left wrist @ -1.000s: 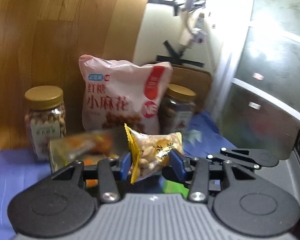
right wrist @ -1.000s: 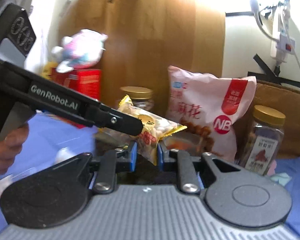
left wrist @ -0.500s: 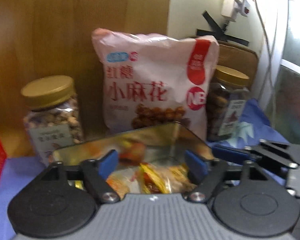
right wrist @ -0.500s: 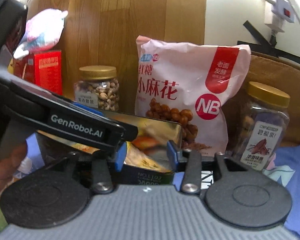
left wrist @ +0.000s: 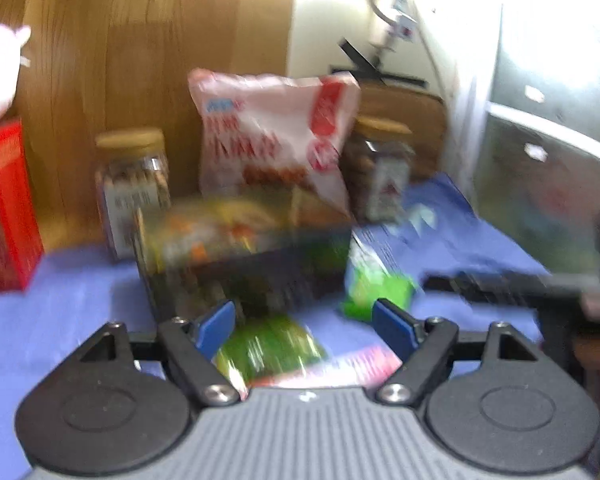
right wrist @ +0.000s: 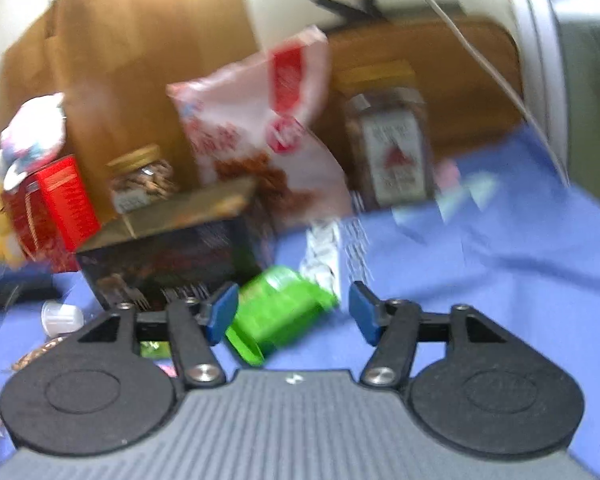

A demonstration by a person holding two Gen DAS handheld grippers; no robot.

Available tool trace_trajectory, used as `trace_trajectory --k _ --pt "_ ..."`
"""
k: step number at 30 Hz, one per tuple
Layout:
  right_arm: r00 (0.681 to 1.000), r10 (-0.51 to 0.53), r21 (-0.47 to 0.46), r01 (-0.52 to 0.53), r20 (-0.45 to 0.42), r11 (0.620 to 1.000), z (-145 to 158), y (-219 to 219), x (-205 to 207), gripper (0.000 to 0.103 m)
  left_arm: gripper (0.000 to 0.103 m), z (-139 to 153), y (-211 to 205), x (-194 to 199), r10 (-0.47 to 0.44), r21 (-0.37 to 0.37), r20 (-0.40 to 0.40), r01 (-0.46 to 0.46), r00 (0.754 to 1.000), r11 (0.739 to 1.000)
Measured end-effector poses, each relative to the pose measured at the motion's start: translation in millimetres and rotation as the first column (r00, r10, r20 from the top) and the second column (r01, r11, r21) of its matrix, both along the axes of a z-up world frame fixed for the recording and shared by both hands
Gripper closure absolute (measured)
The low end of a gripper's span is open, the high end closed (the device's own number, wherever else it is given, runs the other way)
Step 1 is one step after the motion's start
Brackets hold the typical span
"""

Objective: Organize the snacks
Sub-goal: 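Grasp the green biscuit pack with the right tool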

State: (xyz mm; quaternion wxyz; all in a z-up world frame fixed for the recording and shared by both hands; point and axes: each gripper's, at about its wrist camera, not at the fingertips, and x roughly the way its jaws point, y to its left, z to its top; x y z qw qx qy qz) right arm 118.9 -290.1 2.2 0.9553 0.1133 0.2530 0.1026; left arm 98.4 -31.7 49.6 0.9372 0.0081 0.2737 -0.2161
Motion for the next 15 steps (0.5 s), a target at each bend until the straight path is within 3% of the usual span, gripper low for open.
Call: trace_trajectory --k 4,8,12,13,15 --pt "0.997 0.030 -0.022 -0.032 -0.072 0.999 -7.2 7.1 18.0 0.026 0.025 -27.0 0.2 -32.7 -0.034 0.009 -0.048 0.034 0.998 0.999" --pt "0.990 0.099 -0.106 -0.110 -0.099 0.988 -10.6 28.0 36.7 0.005 0.025 -49.5 2.8 -49.3 -0.037 0.029 -0.102 0.040 0.994 0.999" --pt "0.984 0.062 -0.179 -0.093 -0.169 0.979 -22.9 45.8 56.1 0.006 0.024 -56.6 -1.9 -60.5 -0.025 0.093 -0.044 0.029 0.999 0.995" --pt "0.985 0.053 -0.215 -0.087 -0.163 0.973 -23.1 51.1 56.2 0.009 0.024 -58.2 -4.5 -61.5 -0.023 0.114 -0.035 0.026 0.999 0.993" --pt "0.988 0.038 -0.273 -0.079 -0.153 0.959 -24.0 58.1 52.7 0.023 0.024 -59.9 -8.4 -60.8 -0.016 0.142 -0.031 0.020 0.999 0.990"
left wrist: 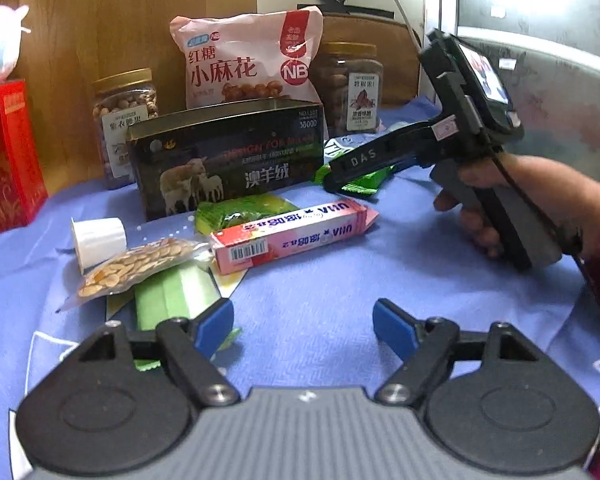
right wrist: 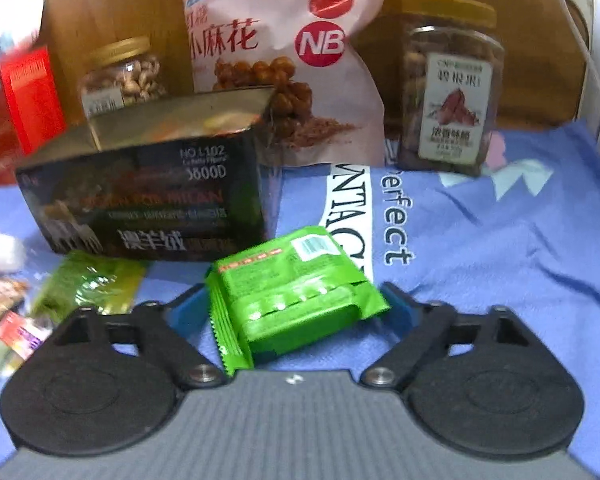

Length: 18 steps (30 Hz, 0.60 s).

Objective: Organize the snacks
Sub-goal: 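Grasp the green biscuit pack with the right tool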

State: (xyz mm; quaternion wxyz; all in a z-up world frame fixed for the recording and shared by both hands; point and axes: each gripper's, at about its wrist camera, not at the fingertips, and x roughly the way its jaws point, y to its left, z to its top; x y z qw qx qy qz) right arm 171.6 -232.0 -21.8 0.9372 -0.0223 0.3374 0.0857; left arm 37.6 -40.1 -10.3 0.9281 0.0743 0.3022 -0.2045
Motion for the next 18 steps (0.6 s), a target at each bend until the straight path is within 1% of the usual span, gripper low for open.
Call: trace_trajectory --k 4,6,10,13,16,18 --pt "1.000 0.011 -0.005 -0.010 0.017 1.000 0.9 -7.0 -14.7 0.025 0.024 -2.4 -8.6 0.5 0.005 0.064 0.010 -0.005 1.000 0.998" --pt "1.000 0.017 -0.002 -0.017 0.016 1.000 1.2 -13.9 -26.3 0.026 0.023 -4.0 -10.8 -2.0 0.007 0.080 0.015 -0.008 1.000 0.997" --pt "0.998 0.057 -0.024 -0.056 0.007 0.998 4.8 -25.6 -60.1 0.025 0.023 -4.6 -10.9 -2.6 0.009 0.084 0.017 -0.010 1.000 0.996" --pt "0.997 0.073 -0.019 -0.073 -0.009 0.997 7.1 -38.9 -89.4 0.025 0.023 -4.6 -11.5 -2.7 0.010 0.088 0.018 -0.012 1.000 0.996" --pt "0.996 0.088 0.013 -0.088 -0.004 0.996 9.1 -47.7 -127.0 0.025 0.023 -4.4 -11.3 -2.7 0.011 0.085 0.017 -0.012 1.000 0.996" --pt "0.994 0.110 0.034 -0.111 0.004 0.993 9.3 -44.1 -149.8 0.025 0.023 -4.4 -11.1 -2.5 0.011 0.086 0.018 -0.012 1.000 0.996"
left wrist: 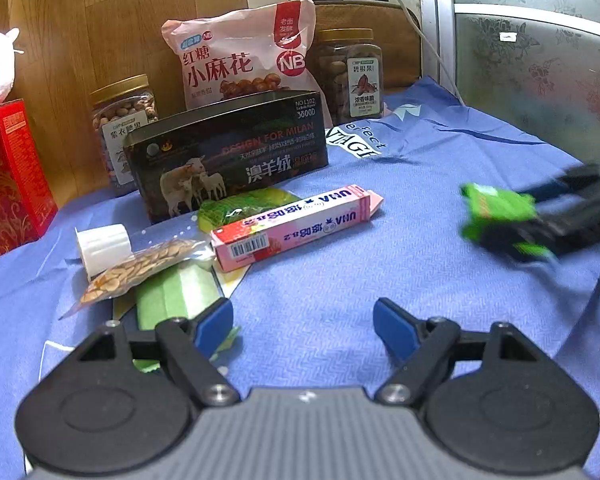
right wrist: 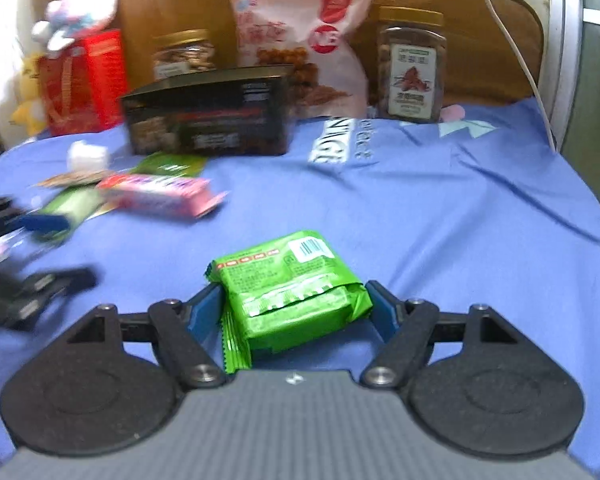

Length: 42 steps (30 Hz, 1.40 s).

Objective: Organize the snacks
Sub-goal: 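Grasp the green biscuit pack with the right tool, then hold the green pack in the right tool while the left tool grasps it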

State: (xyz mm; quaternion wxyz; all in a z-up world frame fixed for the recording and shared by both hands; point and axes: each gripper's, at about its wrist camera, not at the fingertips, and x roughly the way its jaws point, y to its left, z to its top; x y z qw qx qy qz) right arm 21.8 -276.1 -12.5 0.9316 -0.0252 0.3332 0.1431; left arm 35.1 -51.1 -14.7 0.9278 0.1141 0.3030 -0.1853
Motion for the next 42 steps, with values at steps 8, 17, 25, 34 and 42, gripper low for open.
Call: trace_trajectory --k 8,17,25,34,42 --pt "0.978 0.203 0.030 -0.204 0.047 0.978 -4.3 78.6 -45.5 0.023 0.023 11.4 15.4 -12.3 0.022 -0.056 -0.023 -0.024 0.999 0.998" --pt "0.915 0.379 -0.035 -0.378 0.136 0.925 -4.6 148.7 -49.2 0.010 0.022 27.2 90.8 -49.7 0.180 -0.154 -0.039 -0.184 0.983 0.971" --pt "0.929 0.342 0.047 -0.351 0.140 0.935 -2.4 127.9 -59.3 0.006 0.022 34.1 107.6 -56.8 0.077 -0.276 -0.105 -0.103 0.991 0.956" --pt "0.934 0.345 0.108 -0.354 0.090 0.929 -15.2 121.2 -74.0 0.029 0.045 14.0 70.6 -47.2 -0.063 -0.291 -0.219 -0.003 0.974 0.957" --pt "0.932 0.327 -0.044 -0.324 0.155 0.945 -14.9 129.2 -62.9 0.040 0.038 23.2 81.2 -53.9 -0.116 -0.383 -0.231 0.019 0.966 0.923"
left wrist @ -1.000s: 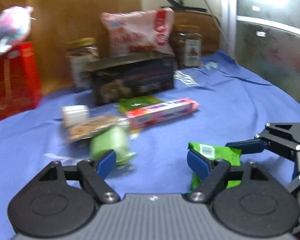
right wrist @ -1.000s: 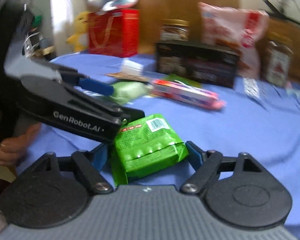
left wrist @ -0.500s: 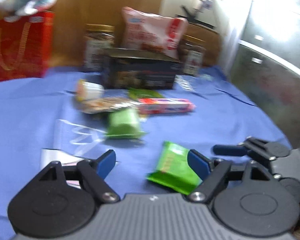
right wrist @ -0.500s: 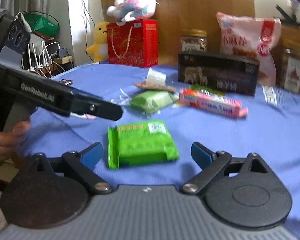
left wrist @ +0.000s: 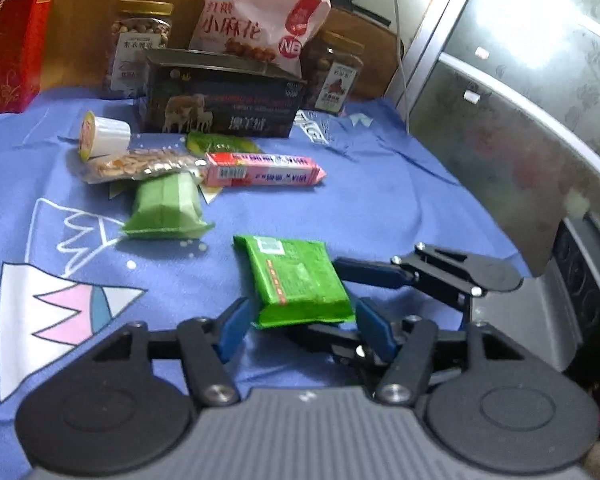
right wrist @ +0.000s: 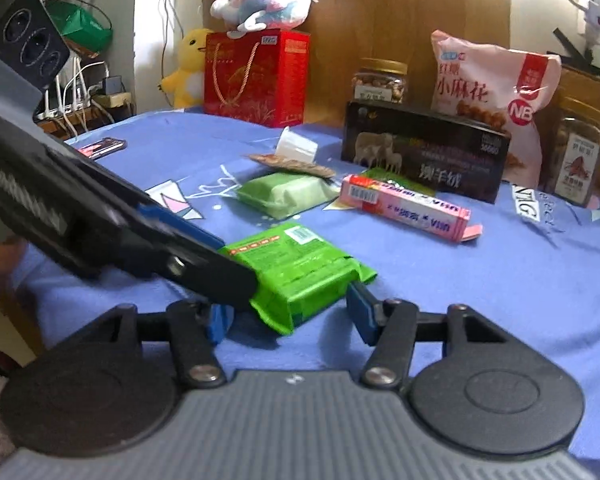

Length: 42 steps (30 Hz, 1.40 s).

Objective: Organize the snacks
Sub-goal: 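Hold the green pack in the right tool while the left tool grasps it, then carry the green pack with the left tool over the black tin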

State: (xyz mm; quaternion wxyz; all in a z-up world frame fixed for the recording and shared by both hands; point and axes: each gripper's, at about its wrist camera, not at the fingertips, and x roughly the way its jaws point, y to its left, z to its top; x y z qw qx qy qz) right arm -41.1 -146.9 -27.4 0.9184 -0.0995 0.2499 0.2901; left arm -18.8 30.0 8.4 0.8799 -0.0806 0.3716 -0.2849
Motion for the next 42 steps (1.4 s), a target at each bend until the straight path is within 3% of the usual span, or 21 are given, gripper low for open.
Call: trace_trajectory --k 5,9,10,11,14,17,21,26,29,36,42 --pt "0.999 0.004 0.028 -0.003 -0.035 1.000 -2.4 -7.7 -3.2 0.040 0.034 1.5 6.0 15.5 0.045 -0.001 -0.014 -0.045 0.999 0.999" --pt "0.999 0.012 0.041 -0.011 -0.036 0.999 -3.6 -8.4 -3.4 0.041 0.053 -10.3 -1.2 27.2 0.013 -0.022 -0.089 -0.015 0.996 1.000" --pt "0.999 0.015 0.045 -0.013 -0.034 0.999 -4.1 -8.3 -3.3 0.044 0.058 -11.8 -3.8 27.2 0.009 -0.021 -0.081 -0.011 0.997 1.000" --pt "0.999 0.020 0.051 -0.018 -0.033 0.999 -4.4 -8.3 -3.0 0.053 0.060 -12.0 -7.3 26.9 -0.005 -0.017 -0.076 0.004 0.997 1.000" --pt "1.000 0.008 0.046 -0.007 -0.025 0.999 -1.6 -7.1 0.7 0.059 0.061 -8.6 -12.2 25.9 -0.011 0.003 -0.056 0.011 0.998 1.000" --pt "1.000 0.010 0.089 -0.009 -0.012 0.996 11.3 -13.0 9.7 0.059 0.062 8.6 -8.7 31.1 -0.004 -0.020 -0.014 0.004 1.000 1.000" --pt "0.997 0.005 0.112 -0.014 0.083 0.994 41.6 -11.6 28.3 0.059 0.060 43.9 -5.9 46.6 0.015 -0.034 0.102 -0.012 0.995 0.999" --pt "0.979 0.010 0.086 -0.029 0.205 0.996 72.8 0.9 76.5 0.059 0.060 79.4 -9.2 85.9 0.072 -0.003 0.255 -0.073 0.964 0.997" --pt "0.979 -0.010 0.099 -0.010 0.203 0.995 84.9 5.6 124.2 0.059 0.060 89.6 -11.2 129.1 0.095 0.010 0.284 -0.102 0.954 0.995" --pt "0.992 -0.056 0.090 0.046 0.114 0.995 71.5 13.9 211.8 0.059 0.060 71.9 -10.2 221.3 0.139 0.028 0.214 -0.148 0.967 0.989" --pt "0.993 -0.053 0.041 0.049 0.101 0.998 57.5 25.6 240.7 0.050 0.058 53.4 -8.9 251.2 0.168 0.073 0.189 -0.185 0.967 0.980"
